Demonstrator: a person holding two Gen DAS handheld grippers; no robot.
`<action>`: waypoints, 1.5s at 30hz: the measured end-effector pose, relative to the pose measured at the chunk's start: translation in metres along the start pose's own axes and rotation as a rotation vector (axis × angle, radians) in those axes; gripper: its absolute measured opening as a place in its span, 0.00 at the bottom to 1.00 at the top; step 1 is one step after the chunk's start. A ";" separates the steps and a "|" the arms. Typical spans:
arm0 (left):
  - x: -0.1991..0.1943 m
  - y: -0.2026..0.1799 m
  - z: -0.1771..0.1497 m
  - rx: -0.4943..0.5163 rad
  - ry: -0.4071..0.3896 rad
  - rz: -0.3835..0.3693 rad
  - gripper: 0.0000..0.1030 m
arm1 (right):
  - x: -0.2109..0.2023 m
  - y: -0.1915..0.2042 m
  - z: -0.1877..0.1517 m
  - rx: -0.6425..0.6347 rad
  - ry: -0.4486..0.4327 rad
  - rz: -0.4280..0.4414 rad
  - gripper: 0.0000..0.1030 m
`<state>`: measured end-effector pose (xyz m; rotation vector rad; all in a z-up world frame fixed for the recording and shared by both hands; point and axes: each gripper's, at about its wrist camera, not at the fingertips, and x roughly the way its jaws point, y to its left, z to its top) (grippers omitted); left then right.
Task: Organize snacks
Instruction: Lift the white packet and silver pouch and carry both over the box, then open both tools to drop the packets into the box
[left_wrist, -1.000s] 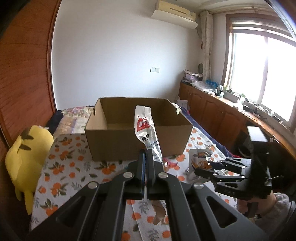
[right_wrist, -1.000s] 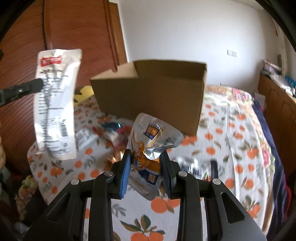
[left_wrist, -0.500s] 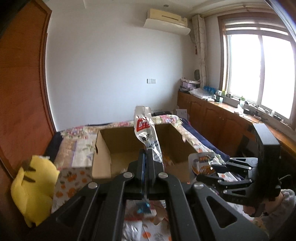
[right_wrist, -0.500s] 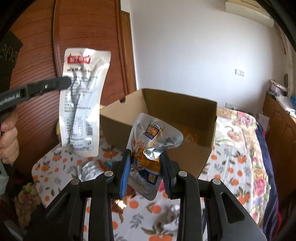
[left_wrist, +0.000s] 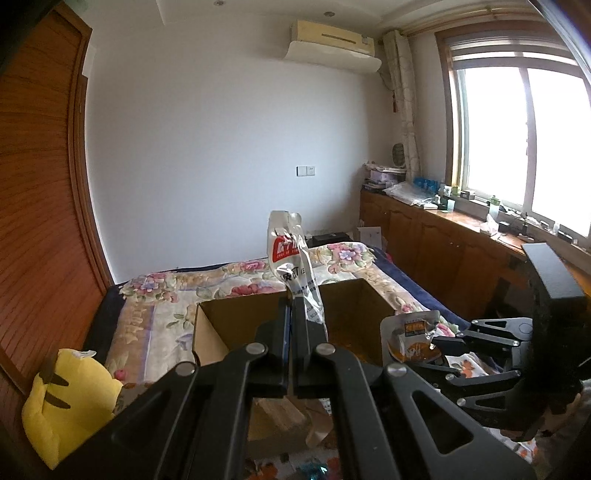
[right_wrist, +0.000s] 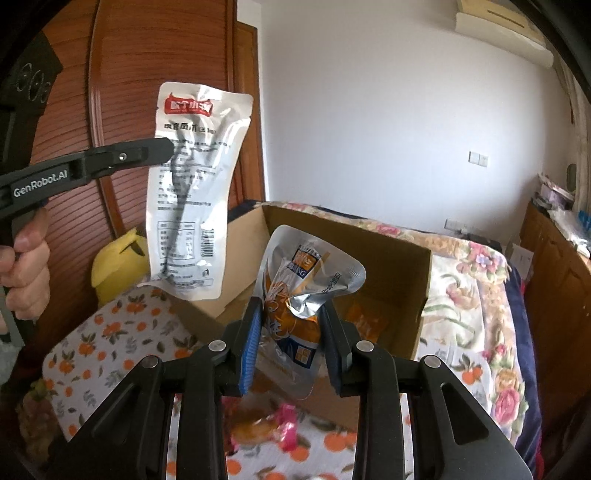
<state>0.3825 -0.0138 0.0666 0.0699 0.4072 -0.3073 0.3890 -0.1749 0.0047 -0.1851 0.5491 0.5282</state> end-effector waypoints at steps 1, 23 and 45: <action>0.007 0.003 -0.001 -0.005 0.004 0.002 0.00 | 0.005 -0.001 0.001 -0.001 0.003 -0.002 0.29; 0.086 0.007 -0.064 -0.022 0.199 0.005 0.01 | 0.090 -0.023 -0.024 0.050 0.117 -0.016 0.29; 0.057 0.009 -0.090 0.003 0.290 0.045 0.28 | 0.076 -0.018 -0.023 0.071 0.124 -0.053 0.46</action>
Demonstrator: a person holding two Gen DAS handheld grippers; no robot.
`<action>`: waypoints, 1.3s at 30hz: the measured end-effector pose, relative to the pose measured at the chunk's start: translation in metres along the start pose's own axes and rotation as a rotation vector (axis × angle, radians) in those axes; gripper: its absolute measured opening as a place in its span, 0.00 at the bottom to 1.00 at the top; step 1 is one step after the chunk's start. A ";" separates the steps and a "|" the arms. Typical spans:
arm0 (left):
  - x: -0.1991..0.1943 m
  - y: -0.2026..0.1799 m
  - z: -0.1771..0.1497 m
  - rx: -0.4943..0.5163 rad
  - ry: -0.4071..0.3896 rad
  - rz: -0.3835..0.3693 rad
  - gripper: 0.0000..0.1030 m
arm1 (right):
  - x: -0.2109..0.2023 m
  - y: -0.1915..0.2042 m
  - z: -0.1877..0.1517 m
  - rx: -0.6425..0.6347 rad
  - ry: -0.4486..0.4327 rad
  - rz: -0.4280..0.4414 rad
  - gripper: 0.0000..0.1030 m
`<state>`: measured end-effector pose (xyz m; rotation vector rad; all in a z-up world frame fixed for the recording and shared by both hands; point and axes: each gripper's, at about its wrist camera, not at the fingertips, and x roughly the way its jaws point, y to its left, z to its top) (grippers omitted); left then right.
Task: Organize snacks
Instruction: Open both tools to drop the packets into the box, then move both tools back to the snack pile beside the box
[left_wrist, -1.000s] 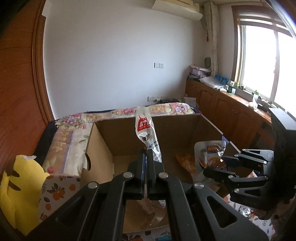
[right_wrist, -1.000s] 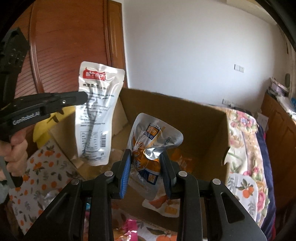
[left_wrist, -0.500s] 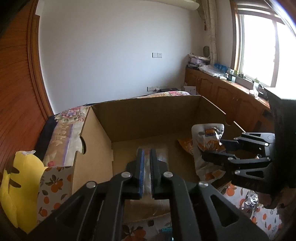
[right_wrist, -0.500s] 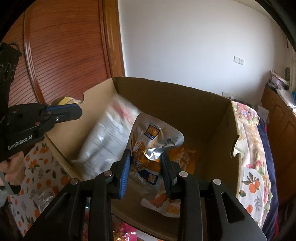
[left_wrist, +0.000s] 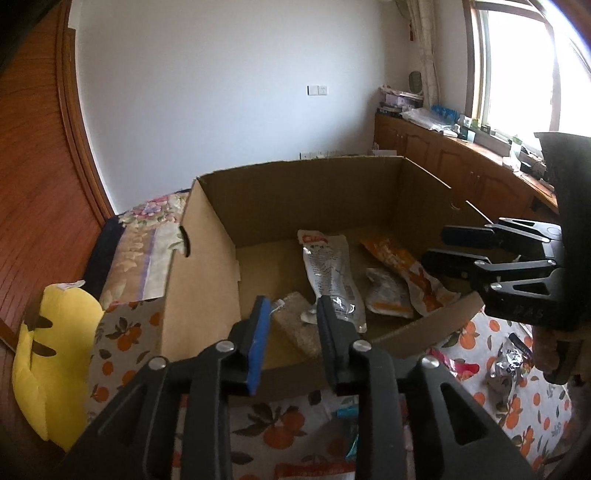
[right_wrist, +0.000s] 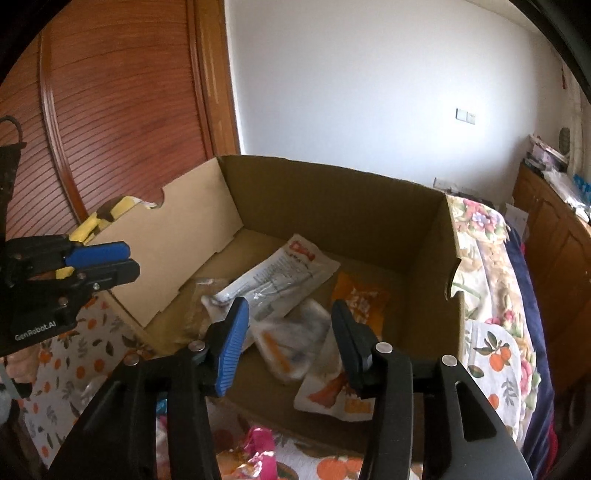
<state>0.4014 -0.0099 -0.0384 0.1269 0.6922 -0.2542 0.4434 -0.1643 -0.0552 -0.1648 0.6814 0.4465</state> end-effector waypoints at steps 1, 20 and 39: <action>-0.002 0.001 -0.001 0.000 -0.001 0.006 0.33 | -0.001 0.002 -0.001 -0.004 -0.001 0.001 0.46; -0.057 0.013 -0.032 0.019 -0.020 0.014 0.42 | -0.062 0.035 -0.027 -0.018 -0.054 0.013 0.46; -0.040 0.000 -0.137 -0.009 0.150 -0.060 0.47 | -0.051 0.068 -0.116 0.044 0.081 0.084 0.50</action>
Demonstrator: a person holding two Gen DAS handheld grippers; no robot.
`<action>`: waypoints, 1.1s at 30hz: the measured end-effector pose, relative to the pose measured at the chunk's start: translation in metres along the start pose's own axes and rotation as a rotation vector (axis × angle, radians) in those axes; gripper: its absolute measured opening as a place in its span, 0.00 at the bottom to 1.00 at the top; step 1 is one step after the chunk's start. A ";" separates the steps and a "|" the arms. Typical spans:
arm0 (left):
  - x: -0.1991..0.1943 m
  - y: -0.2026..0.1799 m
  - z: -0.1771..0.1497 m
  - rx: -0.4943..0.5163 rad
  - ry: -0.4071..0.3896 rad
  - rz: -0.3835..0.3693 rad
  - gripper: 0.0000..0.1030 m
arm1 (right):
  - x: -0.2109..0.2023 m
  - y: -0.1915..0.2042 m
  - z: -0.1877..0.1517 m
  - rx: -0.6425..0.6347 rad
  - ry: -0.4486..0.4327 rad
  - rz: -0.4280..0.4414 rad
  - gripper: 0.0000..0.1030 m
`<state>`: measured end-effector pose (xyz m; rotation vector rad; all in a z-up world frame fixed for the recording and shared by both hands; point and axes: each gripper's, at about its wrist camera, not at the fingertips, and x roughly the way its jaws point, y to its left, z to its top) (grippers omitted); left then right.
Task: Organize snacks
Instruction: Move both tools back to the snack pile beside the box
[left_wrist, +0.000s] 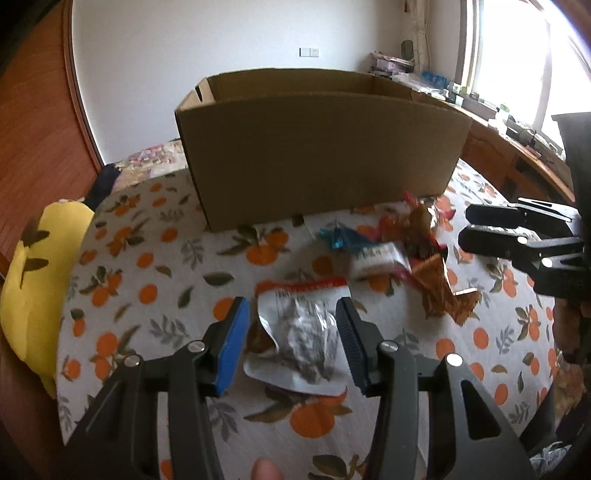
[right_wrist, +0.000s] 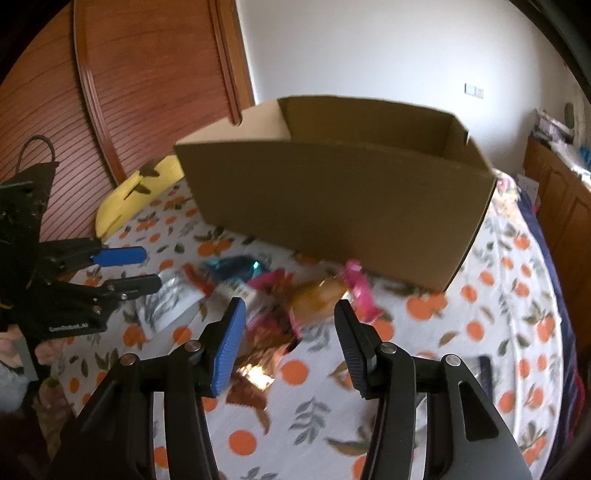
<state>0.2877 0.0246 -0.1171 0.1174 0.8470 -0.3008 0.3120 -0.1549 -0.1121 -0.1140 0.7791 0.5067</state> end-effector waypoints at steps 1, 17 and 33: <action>0.001 -0.001 -0.002 0.000 0.004 -0.003 0.47 | 0.001 0.002 -0.003 0.000 0.005 0.004 0.50; 0.018 -0.014 -0.016 0.053 0.007 0.051 0.56 | 0.017 0.014 -0.028 0.018 0.058 0.028 0.54; 0.032 0.004 -0.017 -0.069 0.067 0.076 0.92 | 0.029 0.014 -0.033 0.019 0.091 0.007 0.55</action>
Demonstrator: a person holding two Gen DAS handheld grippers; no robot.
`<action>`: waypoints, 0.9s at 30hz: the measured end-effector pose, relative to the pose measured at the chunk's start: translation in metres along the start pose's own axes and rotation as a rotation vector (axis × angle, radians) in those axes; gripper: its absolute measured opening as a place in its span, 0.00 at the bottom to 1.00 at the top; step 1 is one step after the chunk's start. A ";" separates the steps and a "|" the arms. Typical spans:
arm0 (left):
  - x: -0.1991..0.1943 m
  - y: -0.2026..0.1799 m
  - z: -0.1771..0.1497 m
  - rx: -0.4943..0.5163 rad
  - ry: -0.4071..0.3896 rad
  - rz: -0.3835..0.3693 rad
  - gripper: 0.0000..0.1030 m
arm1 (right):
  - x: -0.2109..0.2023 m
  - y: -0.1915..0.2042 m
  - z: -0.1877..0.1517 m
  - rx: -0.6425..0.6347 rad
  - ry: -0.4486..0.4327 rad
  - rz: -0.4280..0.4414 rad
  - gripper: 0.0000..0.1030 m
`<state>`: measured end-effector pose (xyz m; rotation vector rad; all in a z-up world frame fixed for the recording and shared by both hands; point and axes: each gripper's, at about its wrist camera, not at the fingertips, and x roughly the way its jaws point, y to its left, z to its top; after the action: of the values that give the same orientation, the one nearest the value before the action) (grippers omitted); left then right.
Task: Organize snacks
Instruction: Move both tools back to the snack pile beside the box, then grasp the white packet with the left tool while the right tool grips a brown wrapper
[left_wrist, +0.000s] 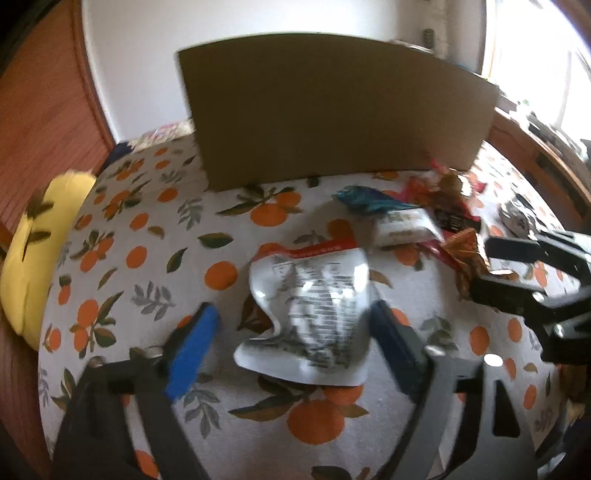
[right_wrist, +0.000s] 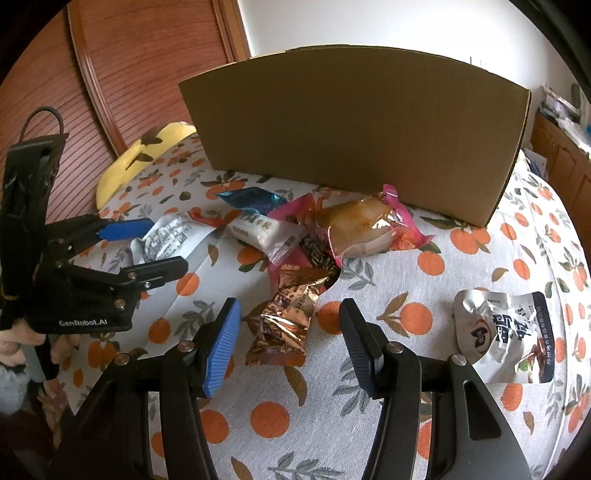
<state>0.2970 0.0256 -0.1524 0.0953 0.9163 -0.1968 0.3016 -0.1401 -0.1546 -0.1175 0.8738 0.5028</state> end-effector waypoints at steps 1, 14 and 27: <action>0.002 0.003 0.000 -0.020 0.011 0.014 1.00 | 0.000 0.000 0.000 -0.002 0.000 -0.002 0.55; 0.001 0.002 -0.001 0.004 0.005 -0.012 0.91 | 0.002 0.003 -0.002 -0.018 0.003 -0.020 0.55; -0.019 -0.018 -0.012 0.096 -0.038 -0.049 0.58 | -0.008 0.005 -0.012 -0.054 0.038 -0.018 0.23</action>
<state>0.2732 0.0124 -0.1446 0.1578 0.8718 -0.2878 0.2868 -0.1424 -0.1556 -0.1852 0.8958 0.5087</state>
